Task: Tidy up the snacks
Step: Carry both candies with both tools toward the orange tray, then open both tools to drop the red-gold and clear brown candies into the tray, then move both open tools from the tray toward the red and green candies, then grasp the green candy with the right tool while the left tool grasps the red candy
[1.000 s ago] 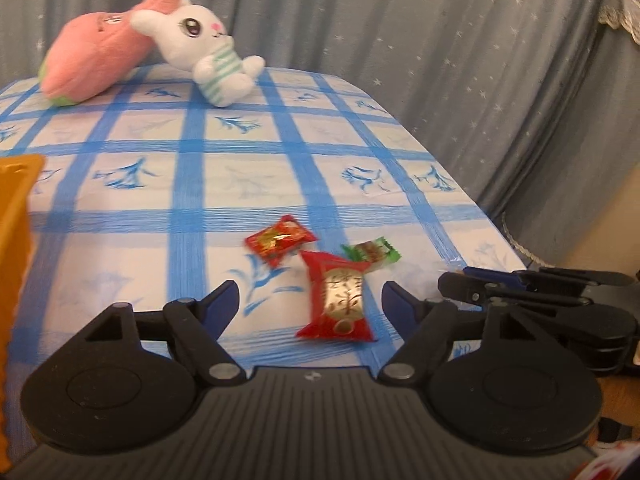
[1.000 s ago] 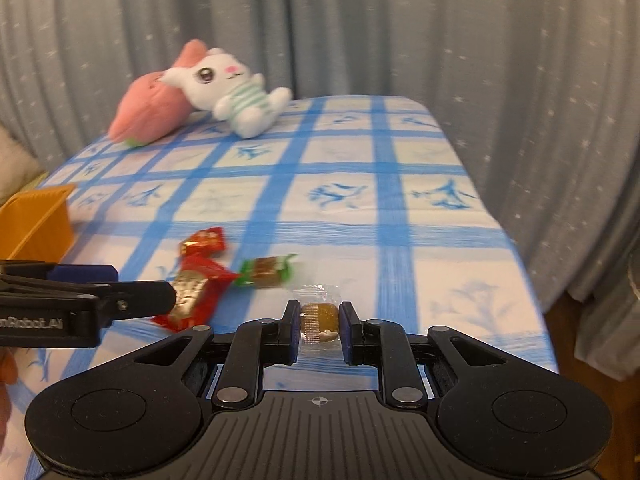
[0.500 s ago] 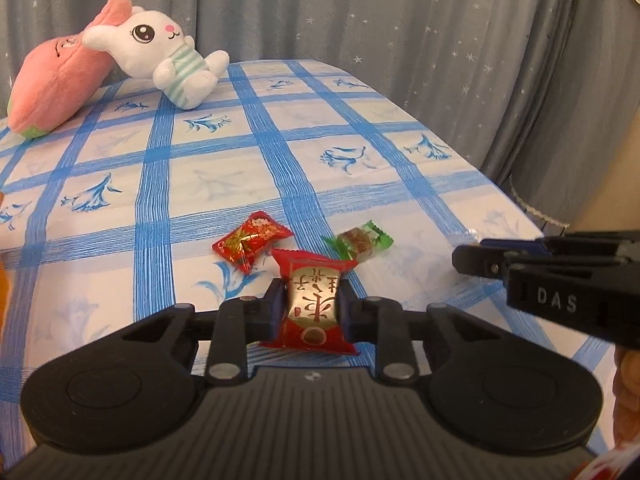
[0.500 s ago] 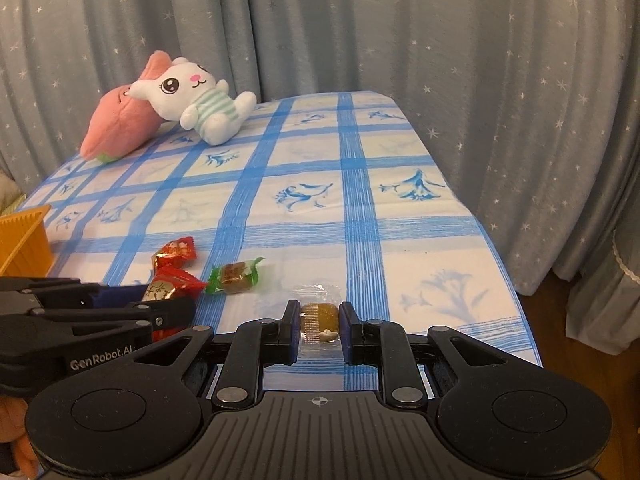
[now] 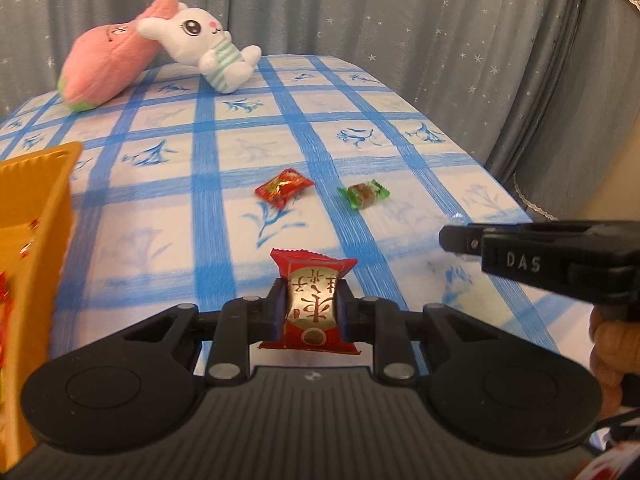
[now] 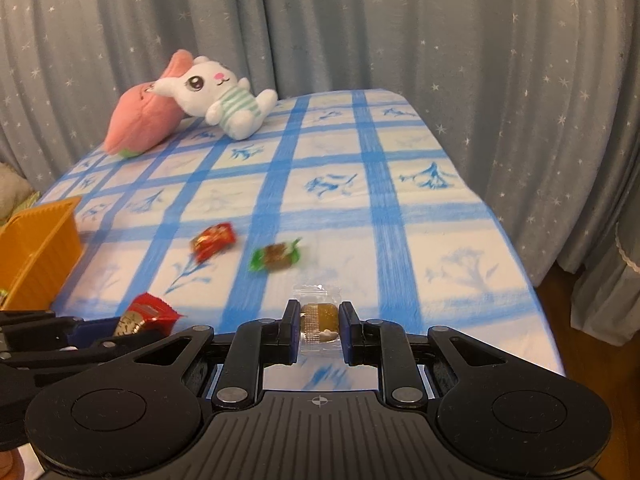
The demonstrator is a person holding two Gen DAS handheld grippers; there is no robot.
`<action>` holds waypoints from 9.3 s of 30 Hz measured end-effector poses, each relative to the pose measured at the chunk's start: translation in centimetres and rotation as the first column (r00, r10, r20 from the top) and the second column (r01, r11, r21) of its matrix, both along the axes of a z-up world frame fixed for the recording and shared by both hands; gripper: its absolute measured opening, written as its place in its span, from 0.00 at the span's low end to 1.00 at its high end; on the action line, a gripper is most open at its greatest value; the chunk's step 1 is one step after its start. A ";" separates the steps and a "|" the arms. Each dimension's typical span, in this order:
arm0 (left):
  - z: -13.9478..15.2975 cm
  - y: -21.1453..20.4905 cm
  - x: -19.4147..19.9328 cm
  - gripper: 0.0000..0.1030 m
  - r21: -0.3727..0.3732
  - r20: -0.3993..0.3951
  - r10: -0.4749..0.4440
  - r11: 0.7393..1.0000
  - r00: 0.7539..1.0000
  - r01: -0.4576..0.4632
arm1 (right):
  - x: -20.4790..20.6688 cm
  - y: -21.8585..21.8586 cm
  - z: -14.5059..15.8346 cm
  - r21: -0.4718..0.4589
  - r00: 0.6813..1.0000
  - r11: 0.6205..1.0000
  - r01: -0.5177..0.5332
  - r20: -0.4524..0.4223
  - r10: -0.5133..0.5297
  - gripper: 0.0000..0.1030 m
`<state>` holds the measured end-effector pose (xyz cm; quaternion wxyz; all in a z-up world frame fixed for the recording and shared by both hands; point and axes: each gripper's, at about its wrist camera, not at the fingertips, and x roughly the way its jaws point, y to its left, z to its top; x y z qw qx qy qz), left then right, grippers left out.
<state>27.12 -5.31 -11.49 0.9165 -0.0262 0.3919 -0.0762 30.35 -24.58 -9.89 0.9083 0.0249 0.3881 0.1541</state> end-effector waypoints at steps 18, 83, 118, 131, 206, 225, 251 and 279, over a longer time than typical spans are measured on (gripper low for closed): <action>5.1 4.8 -11.4 0.21 -0.004 0.017 0.084 0.996 0.996 -0.084 | -14.3 2.2 3.8 0.046 0.998 0.997 0.062 -0.027 -0.061 0.20; 10.2 21.2 -16.6 0.21 -0.044 0.060 0.309 0.951 0.949 -0.307 | -16.8 21.0 9.1 0.039 0.957 0.958 -0.284 0.068 0.281 0.20; 4.3 28.4 -2.8 0.22 -0.032 0.037 0.247 0.969 0.968 -0.245 | -3.6 29.4 4.2 0.015 0.952 0.952 -0.305 0.020 0.304 0.20; 4.9 29.0 -3.1 0.25 -0.007 0.062 0.267 0.964 0.962 -0.267 | -2.8 29.0 3.6 0.047 0.956 0.955 -0.294 0.007 0.294 0.20; 11.1 9.6 -15.3 0.79 -0.024 0.070 0.097 0.995 0.993 -0.095 | -17.8 3.3 9.7 0.144 0.987 0.976 0.161 -0.028 -0.159 0.63; 9.3 5.4 -6.8 0.79 0.024 0.063 -0.022 1.000 0.998 0.020 | -12.3 -0.3 7.6 0.095 0.979 0.974 0.205 -0.020 -0.204 0.63; 3.8 4.4 7.9 0.77 0.153 0.003 -0.147 0.978 0.989 0.145 | 3.2 2.4 -0.2 -0.090 0.998 0.995 -0.051 0.020 0.053 0.63; 1.0 4.0 12.3 0.76 0.129 -0.028 -0.181 0.975 0.983 0.183 | 8.6 5.3 -4.0 -0.108 0.972 0.970 -0.216 0.073 0.225 0.20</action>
